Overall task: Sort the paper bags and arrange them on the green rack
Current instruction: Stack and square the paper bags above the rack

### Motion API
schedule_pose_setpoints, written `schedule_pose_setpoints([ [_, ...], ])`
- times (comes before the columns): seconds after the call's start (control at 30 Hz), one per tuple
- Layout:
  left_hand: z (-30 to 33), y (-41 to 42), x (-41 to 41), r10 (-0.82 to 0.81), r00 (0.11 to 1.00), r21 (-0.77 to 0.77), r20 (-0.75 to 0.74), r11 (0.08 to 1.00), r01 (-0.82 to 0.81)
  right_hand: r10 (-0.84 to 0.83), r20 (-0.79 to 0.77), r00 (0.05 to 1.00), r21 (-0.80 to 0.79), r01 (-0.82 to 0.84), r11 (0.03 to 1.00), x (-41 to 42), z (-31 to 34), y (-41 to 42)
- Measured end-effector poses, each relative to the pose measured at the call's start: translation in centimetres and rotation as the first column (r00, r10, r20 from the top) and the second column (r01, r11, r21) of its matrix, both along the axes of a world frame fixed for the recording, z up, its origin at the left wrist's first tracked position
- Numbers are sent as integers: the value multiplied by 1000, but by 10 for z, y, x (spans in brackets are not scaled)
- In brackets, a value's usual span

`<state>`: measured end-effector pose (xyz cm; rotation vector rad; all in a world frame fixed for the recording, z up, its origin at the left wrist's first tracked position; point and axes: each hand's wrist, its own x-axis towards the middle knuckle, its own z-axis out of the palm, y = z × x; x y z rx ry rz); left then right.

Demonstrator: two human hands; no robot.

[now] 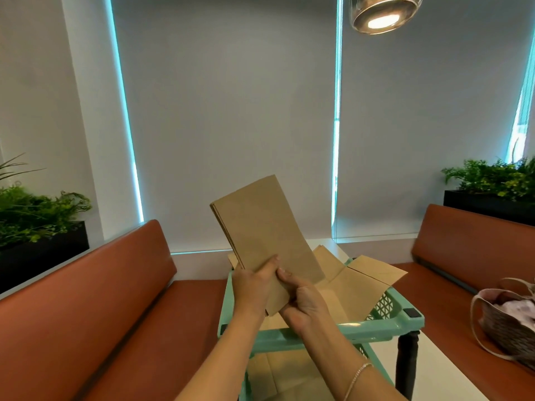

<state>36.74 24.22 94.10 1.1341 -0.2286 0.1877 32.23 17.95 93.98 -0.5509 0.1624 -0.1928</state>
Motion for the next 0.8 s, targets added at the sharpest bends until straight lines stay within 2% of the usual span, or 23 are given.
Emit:
schedule_pose_setpoints([
  [0.13, -6, 1, 0, -15, 999, -21, -36, 1000, 14, -30, -35, 999, -106, 26, 994, -2, 1, -1],
  [0.2, -1, 8, 8, 9, 999, 10, -39, 1000, -8, 6, -90, 996, -329, -36, 944, 1, 3, -10],
  [0.23, 1, 13, 14, 29, 998, 24, -54, 999, -28, 20, -140, 990, -481, -85, 872, 3, 5, -17],
  [0.3, 0, 24, 24, 74, 993, 76, -96, 995, -67, -22, -238, 971, -739, -166, 653, 11, 8, -36],
  [0.37, -6, 31, 32, 91, 987, 115, -136, 991, -75, -141, -252, 957, -895, -175, 410, 21, 9, -59],
  [0.43, -9, 33, 36, 93, 982, 112, -164, 991, -75, -246, -163, 955, -986, -149, 75, 30, 11, -80],
  [0.5, -10, 32, 37, 88, 980, 118, -178, 991, -67, -249, -119, 961, -940, -190, -285, 37, 10, -94],
  [0.53, -11, 31, 38, 87, 979, 118, -184, 991, -65, -231, -152, 961, -881, -238, -408, 39, 8, -95],
  [0.57, -11, 31, 39, 86, 978, 115, -190, 991, -65, -220, -203, 954, -824, -288, -488, 42, 5, -94],
  [0.67, -14, 31, 42, 68, 974, 90, -215, 995, -50, -213, -320, 923, -730, -383, -566, 49, -7, -88],
  [0.8, -17, 32, 44, 66, 972, 97, -224, 994, -45, -247, -350, 904, -644, -423, -637, 58, -13, -82],
])
